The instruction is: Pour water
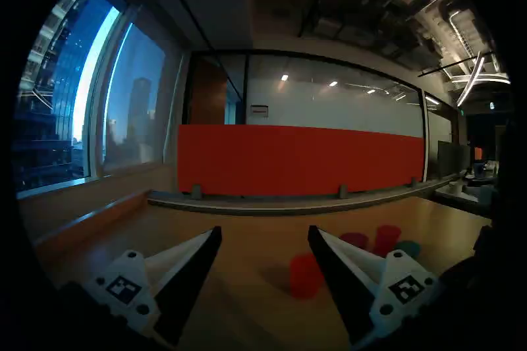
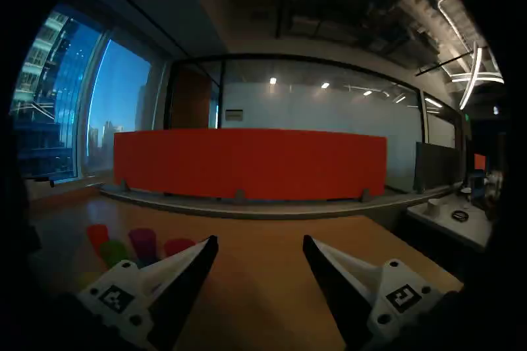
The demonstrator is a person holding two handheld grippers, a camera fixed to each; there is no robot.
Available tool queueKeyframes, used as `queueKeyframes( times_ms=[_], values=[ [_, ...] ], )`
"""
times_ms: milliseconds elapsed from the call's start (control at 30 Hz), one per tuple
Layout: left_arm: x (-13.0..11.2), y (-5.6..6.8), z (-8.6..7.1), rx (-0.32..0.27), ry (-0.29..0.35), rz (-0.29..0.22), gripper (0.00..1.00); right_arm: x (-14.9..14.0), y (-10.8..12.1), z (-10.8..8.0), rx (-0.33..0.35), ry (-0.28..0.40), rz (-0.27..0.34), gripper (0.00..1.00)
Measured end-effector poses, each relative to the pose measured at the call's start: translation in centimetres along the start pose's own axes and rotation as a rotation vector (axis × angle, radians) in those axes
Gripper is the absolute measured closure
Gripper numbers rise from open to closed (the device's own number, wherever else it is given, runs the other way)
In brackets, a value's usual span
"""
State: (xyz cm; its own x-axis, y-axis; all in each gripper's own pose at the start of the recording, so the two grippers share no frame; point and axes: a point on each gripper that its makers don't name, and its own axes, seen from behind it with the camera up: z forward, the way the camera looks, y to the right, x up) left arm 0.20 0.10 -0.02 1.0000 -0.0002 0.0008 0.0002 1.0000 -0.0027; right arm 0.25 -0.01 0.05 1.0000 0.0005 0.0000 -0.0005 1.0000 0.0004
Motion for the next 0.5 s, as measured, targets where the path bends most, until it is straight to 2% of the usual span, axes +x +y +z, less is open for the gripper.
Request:
queueKeyframes(
  times_ms=[267, 500],
  values=[
    [3.0, 1.6, 0.2, -0.061, -0.015, 0.014, 0.03, 4.0, -0.3, 0.4, 0.015, 0.000, 0.007, 0.00],
    [5.4, 4.3, 0.4, -0.163, -0.036, 0.019, 0.03, 7.1, -1.0, 0.7, 0.047, -0.006, 0.001, 0.00]
  ],
)
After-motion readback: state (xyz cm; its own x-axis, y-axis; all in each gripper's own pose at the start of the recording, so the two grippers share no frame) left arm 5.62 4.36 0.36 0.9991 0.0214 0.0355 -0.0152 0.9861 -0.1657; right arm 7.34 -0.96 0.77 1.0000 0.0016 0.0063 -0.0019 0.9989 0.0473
